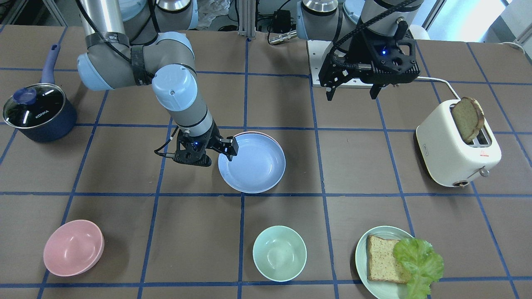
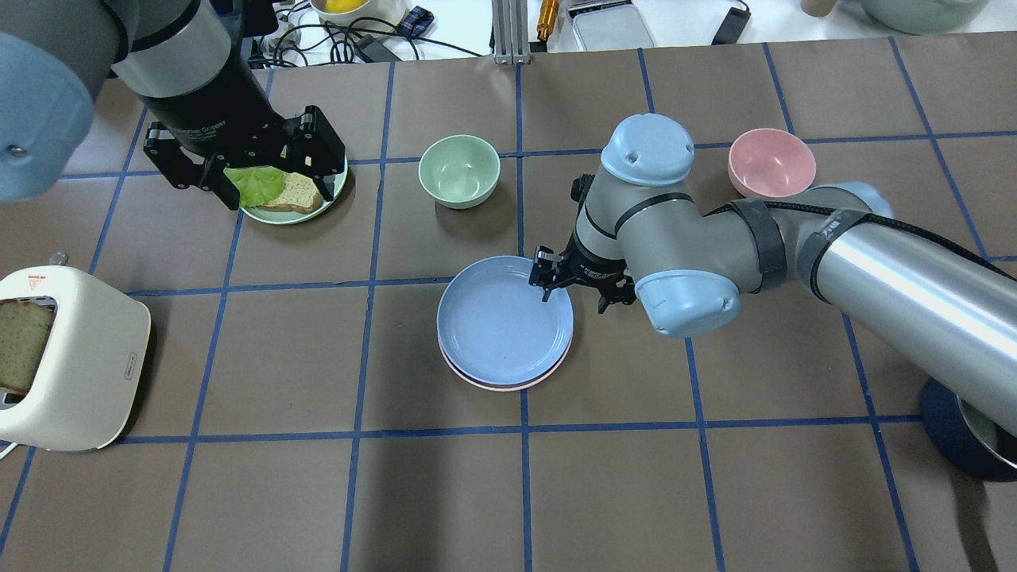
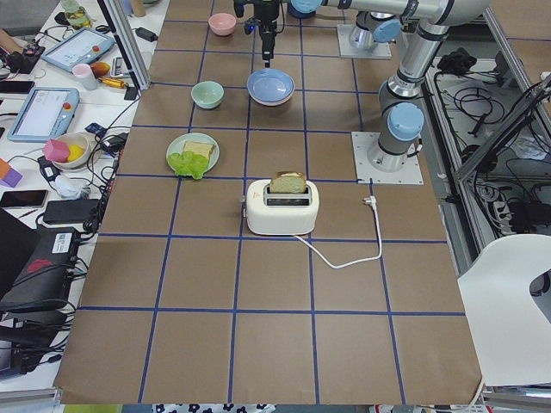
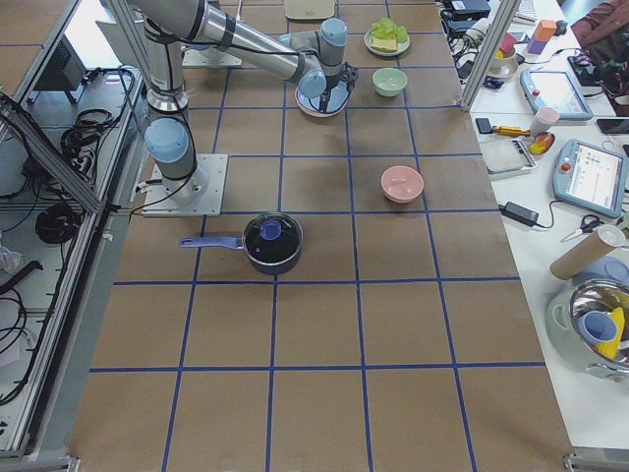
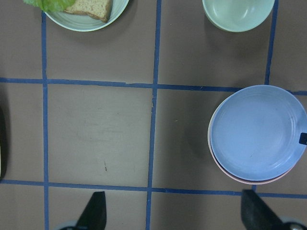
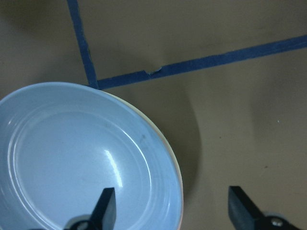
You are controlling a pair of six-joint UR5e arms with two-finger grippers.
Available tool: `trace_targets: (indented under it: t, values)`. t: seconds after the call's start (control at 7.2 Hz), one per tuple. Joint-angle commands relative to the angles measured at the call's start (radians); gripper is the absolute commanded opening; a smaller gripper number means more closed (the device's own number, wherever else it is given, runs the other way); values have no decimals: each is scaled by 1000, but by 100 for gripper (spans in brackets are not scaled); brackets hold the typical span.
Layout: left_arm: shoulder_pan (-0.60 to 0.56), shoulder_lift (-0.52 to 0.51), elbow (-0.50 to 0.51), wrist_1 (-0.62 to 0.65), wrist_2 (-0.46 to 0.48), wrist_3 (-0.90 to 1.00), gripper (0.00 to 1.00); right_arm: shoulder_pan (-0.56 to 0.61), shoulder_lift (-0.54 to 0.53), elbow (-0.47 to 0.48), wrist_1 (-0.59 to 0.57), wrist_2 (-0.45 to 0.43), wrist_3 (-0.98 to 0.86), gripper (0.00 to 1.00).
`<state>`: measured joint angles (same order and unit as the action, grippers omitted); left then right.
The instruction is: Stack three plates with pink and blue
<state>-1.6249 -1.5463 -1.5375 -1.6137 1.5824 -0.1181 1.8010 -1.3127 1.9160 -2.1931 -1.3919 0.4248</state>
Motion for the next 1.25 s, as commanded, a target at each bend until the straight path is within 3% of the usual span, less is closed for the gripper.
trace_targets:
  t: [0.0, 1.11]
  values:
    - [-1, 0, -1, 0, -1, 0, 100, -2, -17, -57, 12, -4, -41, 96]
    - [0, 0, 0, 0, -1, 0, 100, -6, -175, -86, 220, -136, -276, 100]
